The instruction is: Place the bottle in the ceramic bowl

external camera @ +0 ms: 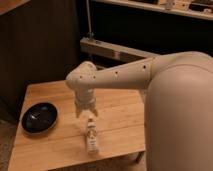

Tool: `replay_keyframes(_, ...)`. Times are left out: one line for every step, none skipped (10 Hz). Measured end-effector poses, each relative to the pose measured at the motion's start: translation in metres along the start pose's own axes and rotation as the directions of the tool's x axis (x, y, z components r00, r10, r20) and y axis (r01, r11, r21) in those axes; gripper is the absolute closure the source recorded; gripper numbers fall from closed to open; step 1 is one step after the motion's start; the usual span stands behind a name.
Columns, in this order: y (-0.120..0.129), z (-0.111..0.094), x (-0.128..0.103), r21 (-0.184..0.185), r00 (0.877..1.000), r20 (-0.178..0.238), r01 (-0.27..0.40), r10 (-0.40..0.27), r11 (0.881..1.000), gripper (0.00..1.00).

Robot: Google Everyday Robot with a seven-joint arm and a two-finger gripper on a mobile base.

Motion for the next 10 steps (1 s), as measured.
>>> replay_keyframes(-0.003,0.016,0.002,-0.012,1.000,-0.001,0.007,-0.007,1.000,0.35)
replay_keyframes(-0.005,0.029,0.004,-0.019,1.000,0.003,0.021,-0.021,1.000,0.35)
replay_keyframes(-0.002,0.037,0.007,-0.021,1.000,0.005,0.030,-0.030,0.999,0.35)
replay_keyframes(-0.002,0.042,0.009,-0.023,0.999,0.007,0.032,-0.032,0.999,0.35)
replay_keyframes(-0.004,0.049,0.011,-0.023,0.999,0.007,0.033,-0.033,0.999,0.35)
replay_keyframes(-0.003,0.054,0.014,-0.021,0.999,0.006,0.038,-0.038,0.999,0.35)
replay_keyframes(-0.002,0.061,0.017,-0.014,0.999,0.005,0.043,-0.043,0.999,0.35)
replay_keyframes(0.000,0.068,0.020,-0.004,0.999,0.004,0.050,-0.050,0.999,0.35)
replay_keyframes(0.001,0.075,0.022,0.006,0.998,0.005,0.058,-0.058,0.998,0.35)
replay_keyframes(0.000,0.085,0.025,0.020,0.998,0.007,0.064,-0.064,0.998,0.35)
